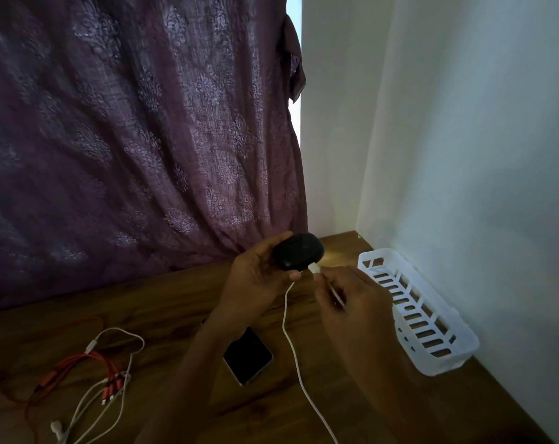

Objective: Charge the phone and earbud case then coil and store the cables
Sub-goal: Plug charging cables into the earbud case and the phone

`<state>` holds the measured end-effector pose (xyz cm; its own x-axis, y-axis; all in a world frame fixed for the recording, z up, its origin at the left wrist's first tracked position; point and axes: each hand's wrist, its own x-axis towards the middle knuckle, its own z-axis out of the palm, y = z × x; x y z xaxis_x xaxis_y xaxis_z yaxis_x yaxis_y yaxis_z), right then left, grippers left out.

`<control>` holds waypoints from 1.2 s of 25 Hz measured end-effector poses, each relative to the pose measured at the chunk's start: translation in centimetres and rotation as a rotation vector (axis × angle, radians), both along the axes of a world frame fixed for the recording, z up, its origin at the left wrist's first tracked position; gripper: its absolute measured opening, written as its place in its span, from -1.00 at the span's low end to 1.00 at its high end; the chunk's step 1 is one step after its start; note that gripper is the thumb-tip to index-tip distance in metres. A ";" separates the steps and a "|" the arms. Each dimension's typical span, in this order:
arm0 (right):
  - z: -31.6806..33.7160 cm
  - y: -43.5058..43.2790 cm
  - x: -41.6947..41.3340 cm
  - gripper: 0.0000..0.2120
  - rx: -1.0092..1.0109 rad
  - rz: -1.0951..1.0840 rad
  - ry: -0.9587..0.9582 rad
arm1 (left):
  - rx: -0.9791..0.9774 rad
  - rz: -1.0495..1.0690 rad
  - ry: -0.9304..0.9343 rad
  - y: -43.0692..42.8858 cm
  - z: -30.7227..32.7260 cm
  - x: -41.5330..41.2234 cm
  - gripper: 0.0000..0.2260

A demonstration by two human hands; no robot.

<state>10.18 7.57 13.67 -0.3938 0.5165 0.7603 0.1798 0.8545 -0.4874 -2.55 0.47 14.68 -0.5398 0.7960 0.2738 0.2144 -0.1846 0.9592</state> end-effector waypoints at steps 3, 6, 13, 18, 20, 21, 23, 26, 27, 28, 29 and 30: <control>-2.0 1.1 0.2 -0.88 -0.256 0.042 -0.130 | -0.093 0.024 -0.026 1.0 -3.2 -0.2 -0.51; -5.3 2.2 0.4 -0.81 -0.504 0.049 -0.430 | -0.234 0.040 0.025 2.5 -7.8 -0.8 -0.48; -11.8 4.4 -0.1 -0.68 -0.703 -0.047 -0.573 | -0.516 0.187 0.340 5.6 -15.0 -0.2 -0.51; -16.0 4.4 -1.2 -0.61 -0.650 -0.246 -0.697 | -0.702 0.215 0.429 6.6 -17.8 -0.8 -0.47; -17.1 4.7 -1.5 -0.61 -0.682 -0.270 -0.675 | -0.711 0.213 0.467 6.7 -18.3 -0.7 -0.48; -17.3 4.7 -1.5 -0.61 -0.693 -0.272 -0.660 | -0.704 0.213 0.500 6.7 -18.4 -0.7 -0.49; -17.6 4.6 -1.4 -0.61 -0.726 -0.259 -0.610 | -0.674 0.218 0.528 6.5 -18.5 -0.7 -0.50; -18.1 4.5 -1.1 -0.70 -0.742 -0.233 -0.556 | -0.635 0.171 0.557 6.4 -18.4 -0.9 -0.45; -17.9 4.7 -1.1 -0.73 -0.719 -0.223 -0.546 | -0.607 0.158 0.583 6.3 -18.7 -1.1 -0.43; -17.8 5.0 -1.0 -0.72 -0.643 -0.219 -0.567 | -0.580 0.155 0.587 6.2 -18.8 -1.2 -0.42; -17.3 5.5 -1.0 -0.68 -0.498 -0.209 -0.614 | -0.562 0.170 0.558 6.0 -18.9 -1.5 -0.44; -16.8 5.9 -1.3 -0.62 -0.372 -0.176 -0.634 | -0.551 0.197 0.511 5.7 -19.0 -1.8 -0.46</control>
